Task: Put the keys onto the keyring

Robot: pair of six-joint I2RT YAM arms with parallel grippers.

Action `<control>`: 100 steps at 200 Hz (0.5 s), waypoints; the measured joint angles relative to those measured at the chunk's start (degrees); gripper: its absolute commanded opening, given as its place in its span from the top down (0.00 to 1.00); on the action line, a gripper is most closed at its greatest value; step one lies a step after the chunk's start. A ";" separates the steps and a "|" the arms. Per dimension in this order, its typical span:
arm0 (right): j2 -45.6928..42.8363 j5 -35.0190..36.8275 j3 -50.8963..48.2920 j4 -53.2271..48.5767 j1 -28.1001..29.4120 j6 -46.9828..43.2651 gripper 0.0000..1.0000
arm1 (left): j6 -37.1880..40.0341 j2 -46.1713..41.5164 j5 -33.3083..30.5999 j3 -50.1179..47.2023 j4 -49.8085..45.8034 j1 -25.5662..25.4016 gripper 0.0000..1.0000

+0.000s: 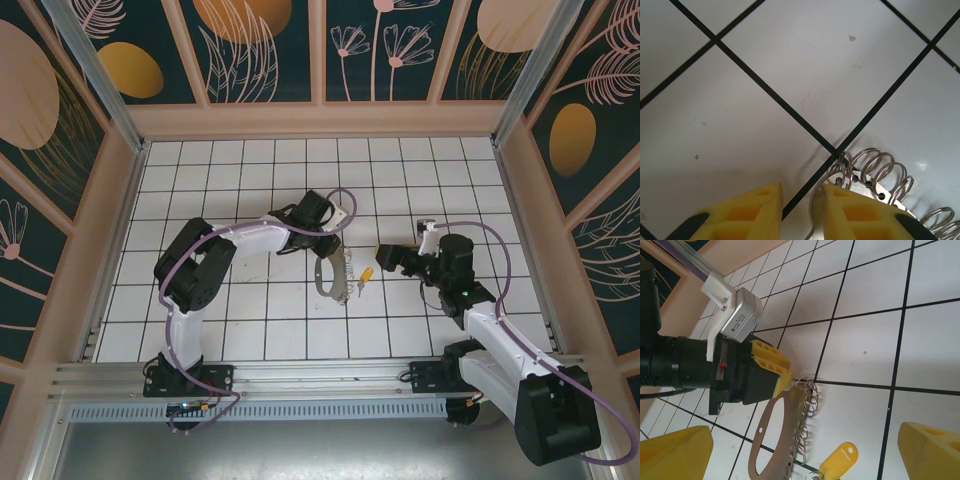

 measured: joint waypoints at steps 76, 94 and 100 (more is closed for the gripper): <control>0.00 0.00 0.00 -0.17 0.00 -0.02 0.05 | 0.72 -0.11 2.51 -0.70 0.07 0.00 0.72; -0.02 0.00 0.00 -0.17 0.00 -0.02 0.05 | 0.72 -0.35 2.78 -1.38 0.04 0.00 0.72; -0.04 0.02 0.00 -0.17 0.00 -0.02 0.05 | 0.70 -0.37 2.82 -1.51 0.02 0.00 0.72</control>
